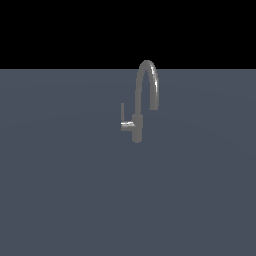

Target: Turn on the faucet by rotating a designated handle.

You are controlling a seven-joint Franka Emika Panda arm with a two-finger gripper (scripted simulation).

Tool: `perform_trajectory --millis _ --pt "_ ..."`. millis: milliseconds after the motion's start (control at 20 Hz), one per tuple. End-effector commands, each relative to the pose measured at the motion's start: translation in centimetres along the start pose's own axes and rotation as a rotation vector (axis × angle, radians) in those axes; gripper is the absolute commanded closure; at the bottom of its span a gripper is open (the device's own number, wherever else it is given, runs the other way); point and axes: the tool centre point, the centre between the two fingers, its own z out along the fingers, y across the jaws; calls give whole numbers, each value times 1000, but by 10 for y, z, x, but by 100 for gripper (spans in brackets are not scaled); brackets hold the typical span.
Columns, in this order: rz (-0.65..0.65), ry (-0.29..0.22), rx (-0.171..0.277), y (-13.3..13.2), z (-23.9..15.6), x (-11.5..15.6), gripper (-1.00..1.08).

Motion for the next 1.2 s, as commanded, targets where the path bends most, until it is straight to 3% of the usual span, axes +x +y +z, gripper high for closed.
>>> perform_trajectory --millis 0,250,550,800,1150 --pt "0 0 0 0 0 0 108" --pt "15 18 -1 -2 -5 0 108" --pt "74 86 -5 -12 -24 0 108" --pt "154 179 -13 -28 -49 0 108" --pt "299 347 -35 -65 -87 2 108"
